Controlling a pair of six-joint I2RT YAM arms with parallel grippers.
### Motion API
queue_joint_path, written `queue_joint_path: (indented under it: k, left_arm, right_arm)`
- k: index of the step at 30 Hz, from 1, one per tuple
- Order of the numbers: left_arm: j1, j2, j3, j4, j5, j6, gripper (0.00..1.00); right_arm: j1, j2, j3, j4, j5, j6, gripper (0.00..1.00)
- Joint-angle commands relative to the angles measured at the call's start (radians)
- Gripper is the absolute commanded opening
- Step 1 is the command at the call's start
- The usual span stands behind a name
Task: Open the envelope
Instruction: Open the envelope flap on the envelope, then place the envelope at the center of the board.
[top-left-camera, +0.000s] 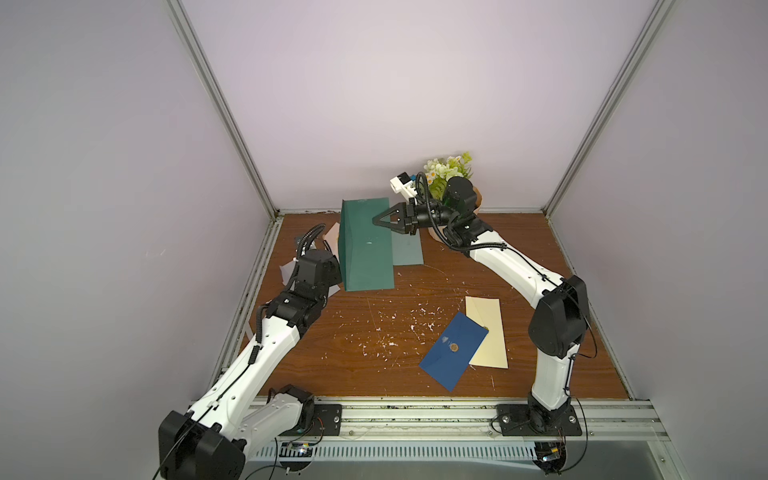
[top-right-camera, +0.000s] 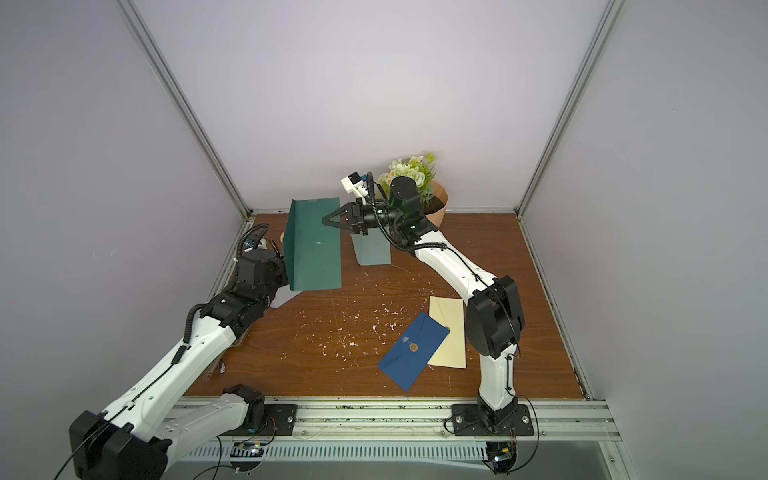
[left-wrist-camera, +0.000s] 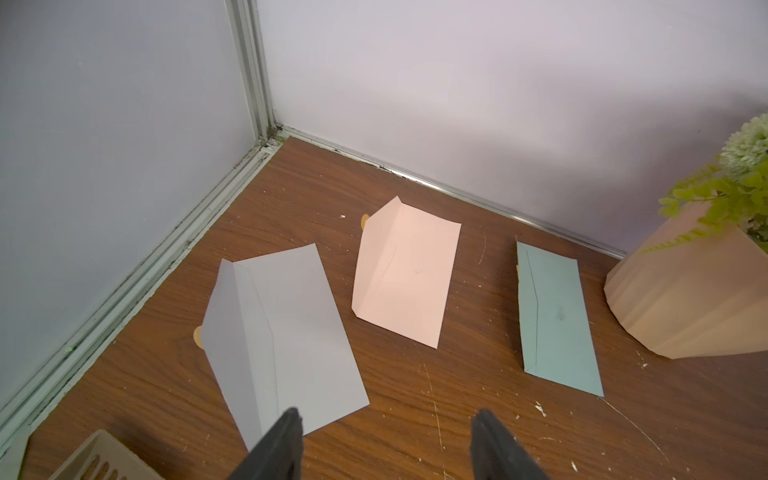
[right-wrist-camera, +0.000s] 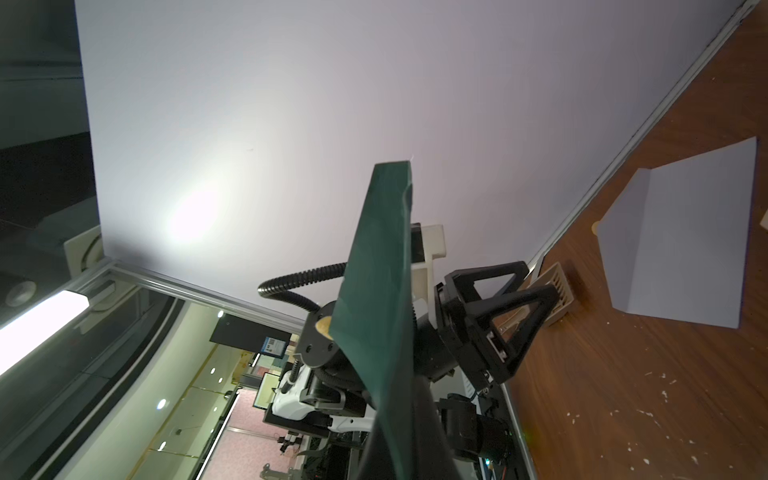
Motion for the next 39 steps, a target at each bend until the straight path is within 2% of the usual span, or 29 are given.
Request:
queue_joint_path:
  k: [1, 5, 8, 10, 13, 17, 21, 26, 35, 39]
  left_arm:
    - [0.009, -0.041, -0.008, 0.027, 0.005, -0.012, 0.67]
    - [0.010, -0.148, -0.063, 0.048, 0.019, 0.005, 0.70]
    - [0.010, -0.230, -0.102, 0.103, 0.112, 0.049, 0.76]
    - [0.010, -0.281, -0.135, 0.184, 0.255, 0.081, 0.80]
    - [0.013, -0.316, -0.168, 0.279, 0.425, 0.060, 0.88]
    - [0.034, -0.323, -0.183, 0.342, 0.583, -0.019, 0.91]
    - [0.126, -0.331, -0.212, 0.425, 0.771, -0.106, 0.92]
    - [0.220, -0.329, -0.256, 0.516, 0.879, -0.182, 0.92]
    - [0.222, -0.149, -0.242, 0.754, 1.021, -0.262, 0.91]
    - [0.223, -0.094, -0.224, 0.782, 1.032, -0.261, 0.91]
  right_arm:
    - [-0.011, -0.037, 0.049, -0.009, -0.036, -0.056, 0.00]
    - [-0.022, -0.007, 0.227, -0.499, 0.057, -0.415, 0.00]
    - [-0.041, 0.037, 0.341, -0.713, 0.140, -0.532, 0.00]
    - [-0.047, 0.057, 0.393, -0.792, 0.183, -0.578, 0.00]
    - [-0.054, 0.073, 0.411, -0.796, 0.194, -0.570, 0.00]
    - [-0.063, 0.080, 0.413, -0.801, 0.203, -0.567, 0.00]
    - [-0.071, 0.082, 0.411, -0.802, 0.202, -0.567, 0.00]
    - [-0.074, 0.079, 0.400, -0.771, 0.174, -0.543, 0.00]
    - [-0.073, 0.059, 0.370, -0.704, 0.137, -0.497, 0.00]
    - [-0.068, 0.054, 0.360, -0.673, 0.123, -0.479, 0.00]
